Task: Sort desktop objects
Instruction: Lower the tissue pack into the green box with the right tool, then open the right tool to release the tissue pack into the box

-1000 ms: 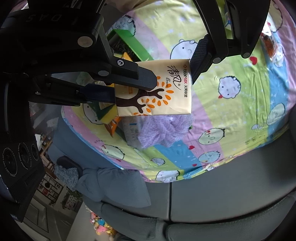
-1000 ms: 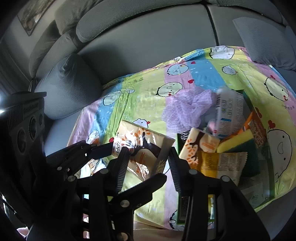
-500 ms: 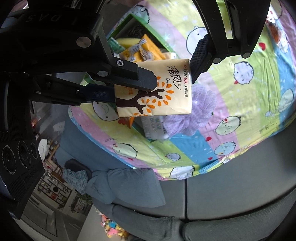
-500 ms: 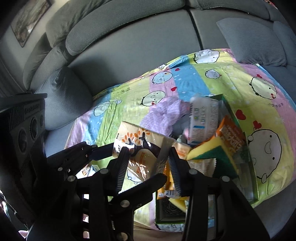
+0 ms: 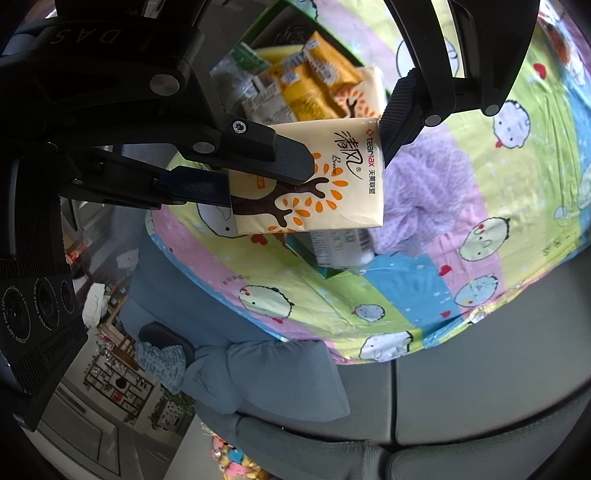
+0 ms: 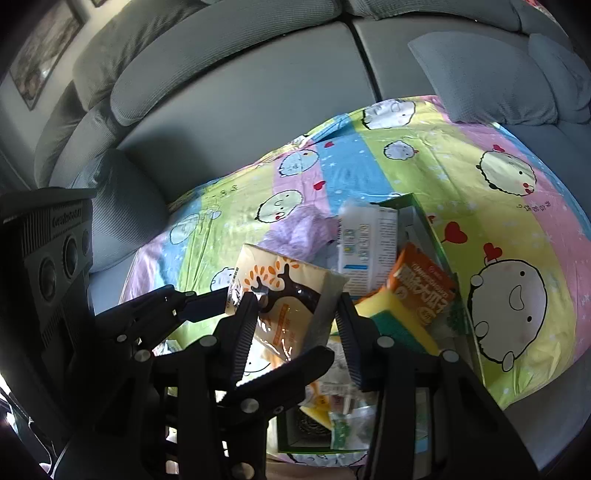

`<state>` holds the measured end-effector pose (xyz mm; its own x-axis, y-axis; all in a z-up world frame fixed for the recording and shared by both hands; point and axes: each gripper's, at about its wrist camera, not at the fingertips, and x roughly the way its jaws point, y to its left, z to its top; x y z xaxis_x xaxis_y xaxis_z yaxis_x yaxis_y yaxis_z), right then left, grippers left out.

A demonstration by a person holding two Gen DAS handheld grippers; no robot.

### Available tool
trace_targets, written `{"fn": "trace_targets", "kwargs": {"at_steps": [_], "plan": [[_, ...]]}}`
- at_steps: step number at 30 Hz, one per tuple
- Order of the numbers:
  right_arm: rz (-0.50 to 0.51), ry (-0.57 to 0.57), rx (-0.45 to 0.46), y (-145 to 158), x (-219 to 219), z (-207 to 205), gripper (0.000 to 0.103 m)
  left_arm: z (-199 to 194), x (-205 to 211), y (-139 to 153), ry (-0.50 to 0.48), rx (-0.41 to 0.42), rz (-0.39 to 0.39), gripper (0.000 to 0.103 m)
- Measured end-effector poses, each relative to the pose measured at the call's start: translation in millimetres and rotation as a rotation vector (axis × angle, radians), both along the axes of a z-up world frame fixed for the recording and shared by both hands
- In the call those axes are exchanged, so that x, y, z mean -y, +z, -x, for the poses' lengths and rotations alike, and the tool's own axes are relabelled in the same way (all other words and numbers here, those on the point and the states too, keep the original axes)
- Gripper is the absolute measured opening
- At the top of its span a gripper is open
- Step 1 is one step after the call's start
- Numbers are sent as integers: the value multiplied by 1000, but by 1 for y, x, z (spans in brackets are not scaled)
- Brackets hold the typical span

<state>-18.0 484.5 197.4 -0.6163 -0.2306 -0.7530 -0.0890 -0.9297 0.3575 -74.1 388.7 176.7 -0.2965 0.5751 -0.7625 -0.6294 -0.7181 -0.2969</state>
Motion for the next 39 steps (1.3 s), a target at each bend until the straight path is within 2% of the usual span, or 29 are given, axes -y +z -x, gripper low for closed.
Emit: {"fn": "trace_targets", "kwargs": {"at_steps": [13, 22, 28, 32, 36, 39], "plan": [[21, -47, 47, -21, -34, 14, 44, 17, -32, -22, -24, 67, 12, 80], [42, -47, 64, -31, -37, 20, 45, 26, -32, -38, -19, 127, -2, 80], [38, -60, 69, -32, -35, 19, 45, 23, -31, -38, -21, 120, -17, 80], [11, -77, 71, -28, -36, 19, 49, 20, -31, -31, -36, 108, -31, 82], [19, -84, 48, -21, -38, 15, 62, 17, -30, -26, -42, 99, -41, 82], [-10, -104, 31, -13, -38, 11, 62, 15, -27, -22, -41, 97, -41, 82]]}}
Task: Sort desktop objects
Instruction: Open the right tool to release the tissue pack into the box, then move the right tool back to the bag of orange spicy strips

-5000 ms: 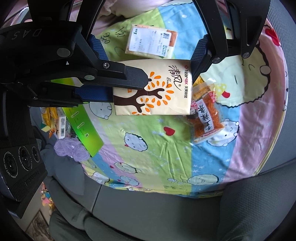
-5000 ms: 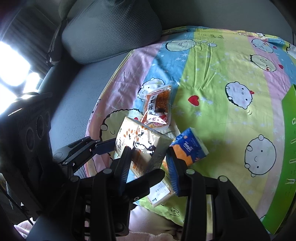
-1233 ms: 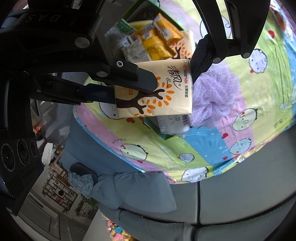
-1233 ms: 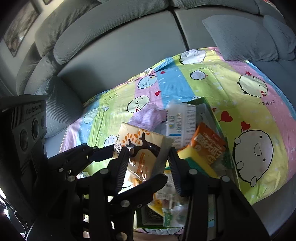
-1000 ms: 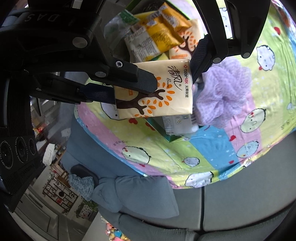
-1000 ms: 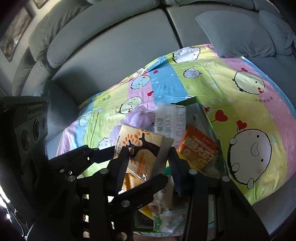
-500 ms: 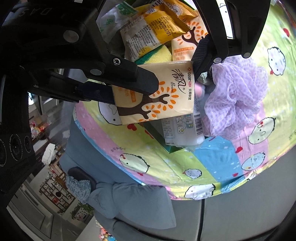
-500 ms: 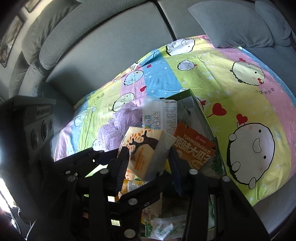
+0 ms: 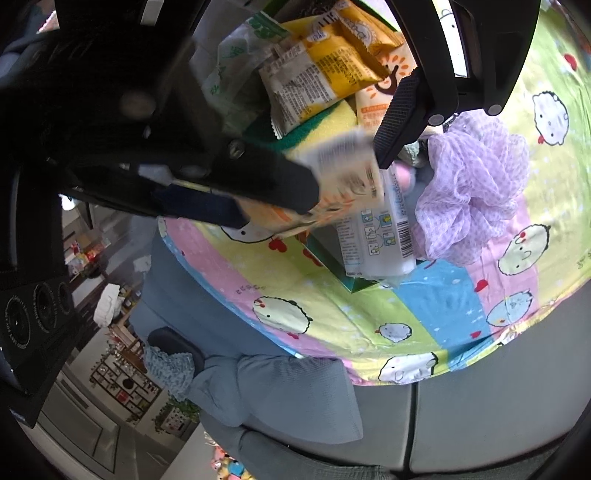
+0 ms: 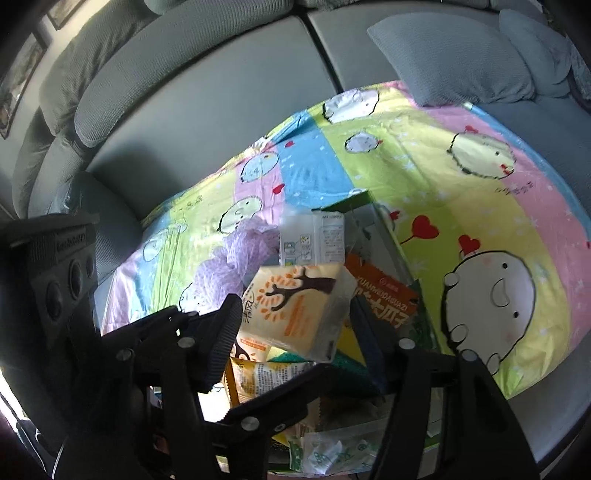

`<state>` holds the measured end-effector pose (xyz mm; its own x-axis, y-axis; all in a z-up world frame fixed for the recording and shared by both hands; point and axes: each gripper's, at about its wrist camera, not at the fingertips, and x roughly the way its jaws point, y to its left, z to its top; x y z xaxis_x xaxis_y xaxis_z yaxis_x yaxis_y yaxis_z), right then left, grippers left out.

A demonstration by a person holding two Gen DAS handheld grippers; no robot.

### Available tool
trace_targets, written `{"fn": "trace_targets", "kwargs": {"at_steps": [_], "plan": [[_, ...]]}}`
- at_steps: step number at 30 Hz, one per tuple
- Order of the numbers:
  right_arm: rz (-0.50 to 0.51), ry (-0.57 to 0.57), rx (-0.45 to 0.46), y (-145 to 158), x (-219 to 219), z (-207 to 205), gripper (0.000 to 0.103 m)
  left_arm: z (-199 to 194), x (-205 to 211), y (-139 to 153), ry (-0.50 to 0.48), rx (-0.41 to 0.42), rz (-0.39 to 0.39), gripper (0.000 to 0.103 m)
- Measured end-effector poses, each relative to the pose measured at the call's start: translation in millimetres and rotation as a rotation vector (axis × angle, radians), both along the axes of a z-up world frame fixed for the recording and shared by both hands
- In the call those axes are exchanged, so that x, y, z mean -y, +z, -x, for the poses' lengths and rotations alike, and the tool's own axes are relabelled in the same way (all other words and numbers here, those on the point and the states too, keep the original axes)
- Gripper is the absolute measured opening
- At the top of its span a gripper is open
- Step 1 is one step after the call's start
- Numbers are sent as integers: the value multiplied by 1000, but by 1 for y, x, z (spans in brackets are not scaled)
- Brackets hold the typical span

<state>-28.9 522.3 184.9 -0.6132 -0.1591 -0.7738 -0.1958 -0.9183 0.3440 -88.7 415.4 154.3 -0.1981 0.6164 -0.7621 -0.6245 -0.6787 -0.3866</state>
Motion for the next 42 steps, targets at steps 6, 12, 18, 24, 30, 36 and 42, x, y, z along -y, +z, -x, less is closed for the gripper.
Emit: {"fn": "trace_targets", "kwargs": {"at_steps": [6, 12, 18, 24, 30, 36, 42], "plan": [[-5, 4, -44, 20, 5, -8, 63, -9, 17, 20, 5, -34, -50, 83], [-37, 14, -83, 37, 20, -18, 66, -15, 36, 34, 36, -48, -78, 92], [-36, 28, -99, 47, 34, -23, 66, -19, 62, 46, 73, -64, -95, 92], [-31, 73, -115, 56, 55, -25, 66, -21, 107, 52, 158, -93, -92, 92], [-15, 154, -111, 55, 91, -18, 67, -24, 166, 49, 275, -109, -54, 92], [16, 250, -84, 46, 136, -3, 67, -30, 240, 44, 422, -107, -22, 92], [48, 349, -41, 30, 184, 14, 67, -37, 308, 22, 557, -75, 23, 92]]}}
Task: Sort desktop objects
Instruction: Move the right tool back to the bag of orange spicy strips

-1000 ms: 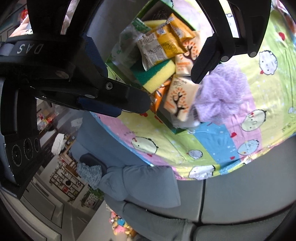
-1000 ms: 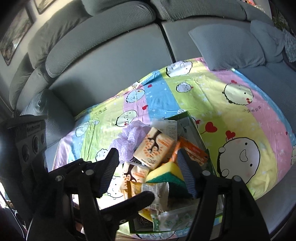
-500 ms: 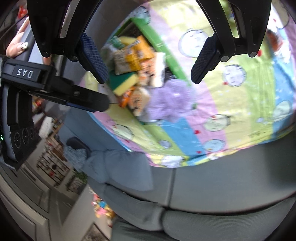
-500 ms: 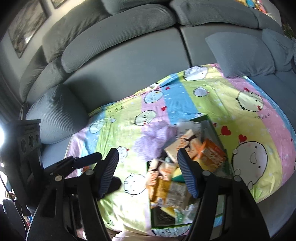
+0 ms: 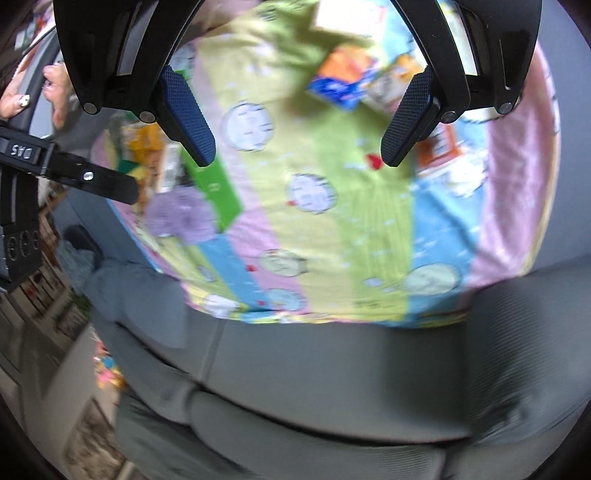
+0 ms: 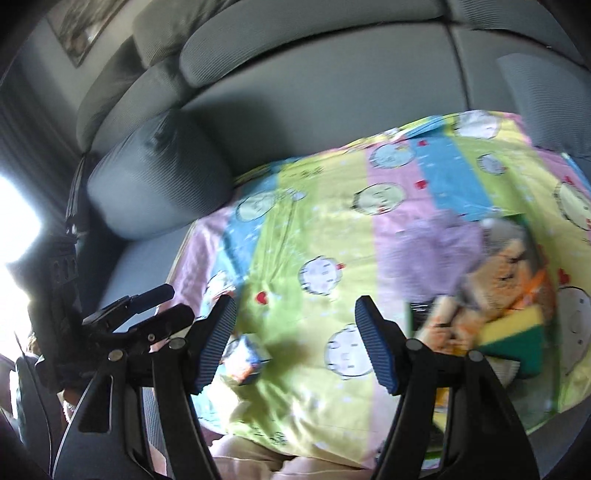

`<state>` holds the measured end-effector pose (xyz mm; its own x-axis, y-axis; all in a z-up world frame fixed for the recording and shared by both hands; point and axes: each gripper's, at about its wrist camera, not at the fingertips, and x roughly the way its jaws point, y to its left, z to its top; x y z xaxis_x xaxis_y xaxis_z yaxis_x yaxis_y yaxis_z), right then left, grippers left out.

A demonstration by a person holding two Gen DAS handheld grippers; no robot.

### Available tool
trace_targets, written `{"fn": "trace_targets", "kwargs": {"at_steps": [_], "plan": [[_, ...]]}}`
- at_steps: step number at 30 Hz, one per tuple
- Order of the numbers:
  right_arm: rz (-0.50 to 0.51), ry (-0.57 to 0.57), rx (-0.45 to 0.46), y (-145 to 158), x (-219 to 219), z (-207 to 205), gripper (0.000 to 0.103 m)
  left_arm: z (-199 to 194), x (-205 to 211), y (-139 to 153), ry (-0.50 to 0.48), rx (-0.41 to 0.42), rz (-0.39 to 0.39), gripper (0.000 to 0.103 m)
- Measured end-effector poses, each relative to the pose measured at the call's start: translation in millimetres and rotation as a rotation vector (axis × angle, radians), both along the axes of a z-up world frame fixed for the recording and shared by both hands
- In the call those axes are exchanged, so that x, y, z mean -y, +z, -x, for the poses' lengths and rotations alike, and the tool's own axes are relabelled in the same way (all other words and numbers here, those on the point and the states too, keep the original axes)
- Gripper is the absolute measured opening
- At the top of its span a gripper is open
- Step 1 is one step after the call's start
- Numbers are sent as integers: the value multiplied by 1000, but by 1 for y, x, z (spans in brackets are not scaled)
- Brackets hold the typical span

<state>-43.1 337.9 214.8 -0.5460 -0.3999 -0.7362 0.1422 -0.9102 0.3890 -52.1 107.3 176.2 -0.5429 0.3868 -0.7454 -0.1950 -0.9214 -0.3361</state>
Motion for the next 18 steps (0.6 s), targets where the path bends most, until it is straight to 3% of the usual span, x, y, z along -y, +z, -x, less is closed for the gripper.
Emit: {"fn": "trace_targets", "kwargs": {"at_steps": [11, 18], "plan": [[7, 153, 127, -44, 90, 39, 67, -9, 90, -59, 179, 123, -31, 92], [1, 229, 226, -81, 141, 63, 67, -3, 111, -94, 189, 177, -54, 92]]}}
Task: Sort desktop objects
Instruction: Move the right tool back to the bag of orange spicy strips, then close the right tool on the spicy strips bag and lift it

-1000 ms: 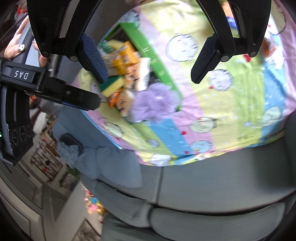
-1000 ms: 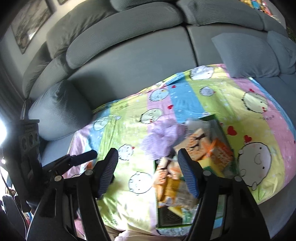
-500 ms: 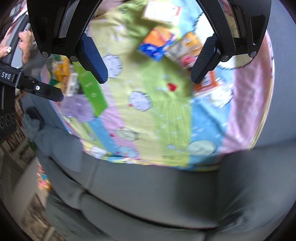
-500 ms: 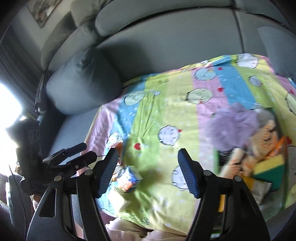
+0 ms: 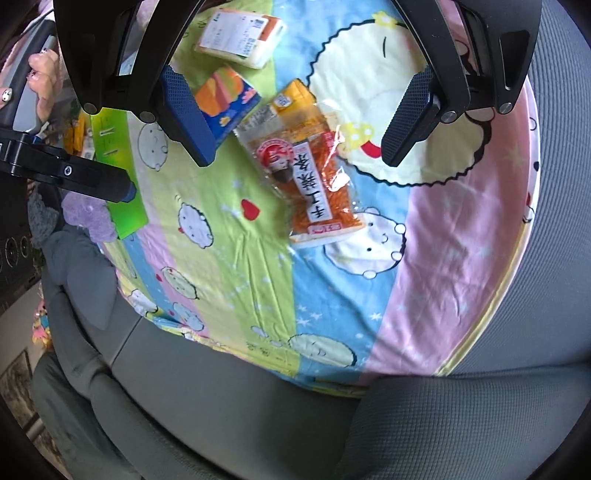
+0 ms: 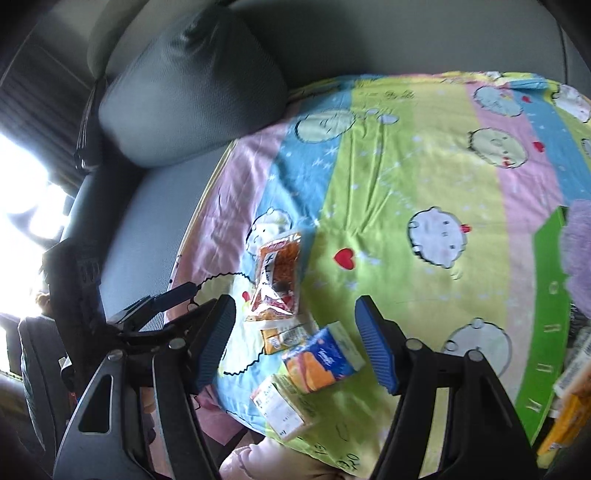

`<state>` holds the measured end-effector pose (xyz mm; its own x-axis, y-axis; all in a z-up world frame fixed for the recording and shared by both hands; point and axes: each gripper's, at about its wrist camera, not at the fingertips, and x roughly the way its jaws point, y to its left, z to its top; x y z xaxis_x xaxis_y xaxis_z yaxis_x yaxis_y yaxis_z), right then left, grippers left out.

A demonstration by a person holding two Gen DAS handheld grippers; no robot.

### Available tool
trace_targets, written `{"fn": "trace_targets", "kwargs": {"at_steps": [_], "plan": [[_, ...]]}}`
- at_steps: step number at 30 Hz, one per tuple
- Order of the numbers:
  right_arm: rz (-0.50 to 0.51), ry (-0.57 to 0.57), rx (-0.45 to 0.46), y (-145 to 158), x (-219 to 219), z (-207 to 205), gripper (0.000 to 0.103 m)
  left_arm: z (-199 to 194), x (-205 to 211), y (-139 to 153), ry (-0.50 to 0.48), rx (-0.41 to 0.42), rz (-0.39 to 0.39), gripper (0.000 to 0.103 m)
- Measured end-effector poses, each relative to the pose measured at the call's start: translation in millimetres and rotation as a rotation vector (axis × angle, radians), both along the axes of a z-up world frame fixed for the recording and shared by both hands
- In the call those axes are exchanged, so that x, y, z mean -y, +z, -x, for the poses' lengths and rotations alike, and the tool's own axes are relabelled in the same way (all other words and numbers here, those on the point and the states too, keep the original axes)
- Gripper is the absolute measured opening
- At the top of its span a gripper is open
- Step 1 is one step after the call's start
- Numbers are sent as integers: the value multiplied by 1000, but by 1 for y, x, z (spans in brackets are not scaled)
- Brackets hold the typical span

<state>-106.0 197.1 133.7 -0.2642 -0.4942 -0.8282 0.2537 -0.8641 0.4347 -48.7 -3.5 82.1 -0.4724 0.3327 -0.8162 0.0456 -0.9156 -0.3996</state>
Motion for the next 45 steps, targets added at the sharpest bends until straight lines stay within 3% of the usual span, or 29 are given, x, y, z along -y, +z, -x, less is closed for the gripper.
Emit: {"fn": "trace_targets", "kwargs": {"at_steps": [10, 14, 19, 22, 24, 34, 36, 40, 45], "plan": [[-7, 50, 100, -42, 43, 32, 67, 12, 7, -36, -9, 53, -50, 92], [-17, 72, 134, -57, 56, 42, 53, 15, 4, -46, -14, 66, -62, 92], [-28, 81, 176, -77, 66, 53, 49, 20, 1, -57, -19, 88, -55, 91], [-43, 76, 193, -87, 69, 58, 48, 23, -2, -61, -31, 95, -54, 81], [-44, 69, 206, -93, 70, 62, 48, 27, -3, -66, -29, 113, -65, 80], [-13, 85, 257, -116, 84, 71, 47, 37, -3, -67, -33, 108, -62, 80], [3, 93, 258, -117, 86, 71, 41, 38, -6, -67, -39, 100, -41, 76], [-19, 100, 230, -116, 91, 69, 40, 39, -5, -65, -27, 94, -31, 66], [-23, 100, 212, -114, 92, 67, 39, 38, -9, -64, -36, 78, -40, 65]]}}
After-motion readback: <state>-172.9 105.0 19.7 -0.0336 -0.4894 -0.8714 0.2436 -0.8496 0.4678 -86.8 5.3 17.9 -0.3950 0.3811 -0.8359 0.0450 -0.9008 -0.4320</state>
